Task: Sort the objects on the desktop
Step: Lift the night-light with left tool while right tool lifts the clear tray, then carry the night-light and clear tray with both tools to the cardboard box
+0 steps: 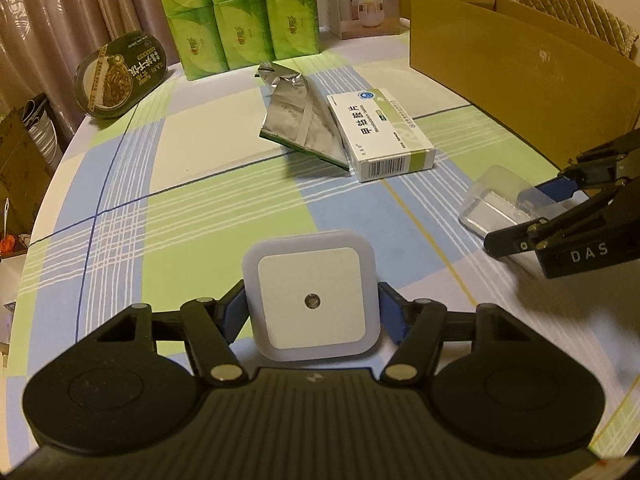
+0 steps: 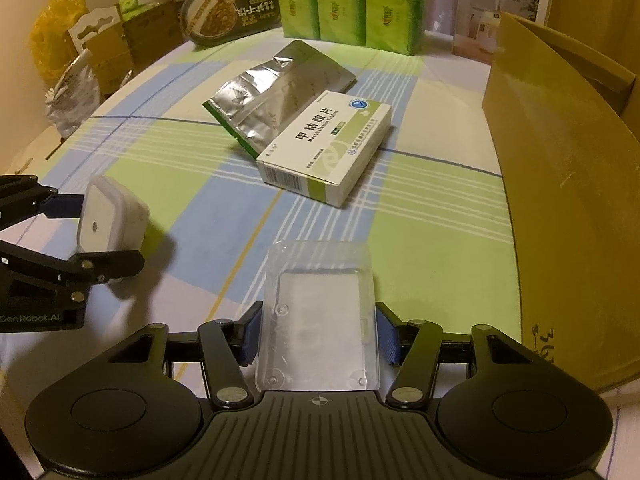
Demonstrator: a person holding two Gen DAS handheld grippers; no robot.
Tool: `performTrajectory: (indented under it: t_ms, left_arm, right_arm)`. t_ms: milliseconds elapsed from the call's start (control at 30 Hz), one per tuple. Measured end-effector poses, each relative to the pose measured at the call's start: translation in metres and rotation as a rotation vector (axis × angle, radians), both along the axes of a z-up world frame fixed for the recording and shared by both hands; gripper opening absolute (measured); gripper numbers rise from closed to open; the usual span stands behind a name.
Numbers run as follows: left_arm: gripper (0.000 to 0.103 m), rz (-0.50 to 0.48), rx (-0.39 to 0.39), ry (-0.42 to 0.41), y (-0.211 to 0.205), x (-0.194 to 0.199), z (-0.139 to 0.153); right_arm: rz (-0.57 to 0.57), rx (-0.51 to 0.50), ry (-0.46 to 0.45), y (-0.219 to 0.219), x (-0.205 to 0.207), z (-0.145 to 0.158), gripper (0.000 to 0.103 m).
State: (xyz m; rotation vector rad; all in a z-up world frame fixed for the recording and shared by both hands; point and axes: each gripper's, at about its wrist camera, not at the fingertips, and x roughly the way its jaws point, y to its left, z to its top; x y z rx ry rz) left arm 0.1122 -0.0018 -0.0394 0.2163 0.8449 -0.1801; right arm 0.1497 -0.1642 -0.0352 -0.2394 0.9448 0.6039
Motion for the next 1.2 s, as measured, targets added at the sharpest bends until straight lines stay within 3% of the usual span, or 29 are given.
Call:
performTrajectory:
  t_ms: [433,733,1067,1200]
  left_arm:
    - [0.062,-0.005,-0.035,-0.015,0.002,-0.001,0.009]
    - [0.062,0.003,-0.083,-0.032,0.001,0.007,0.021]
    - [0.062,-0.012,-0.107,-0.078,-0.015,0.019,0.048]
    - [0.062,-0.027,-0.128,-0.098,-0.028,0.023,0.061]
  right_arm:
    - [-0.016,0.048,-0.036,-0.001,0.000,0.013,0.053]
    - [-0.017,0.067,-0.112,0.000,0.000,0.027,0.053]
    - [-0.046,0.088,-0.235,-0.014,-0.003,0.052,0.053]
    - [-0.029,0.066,-0.325,-0.016,-0.008,0.069,0.053]
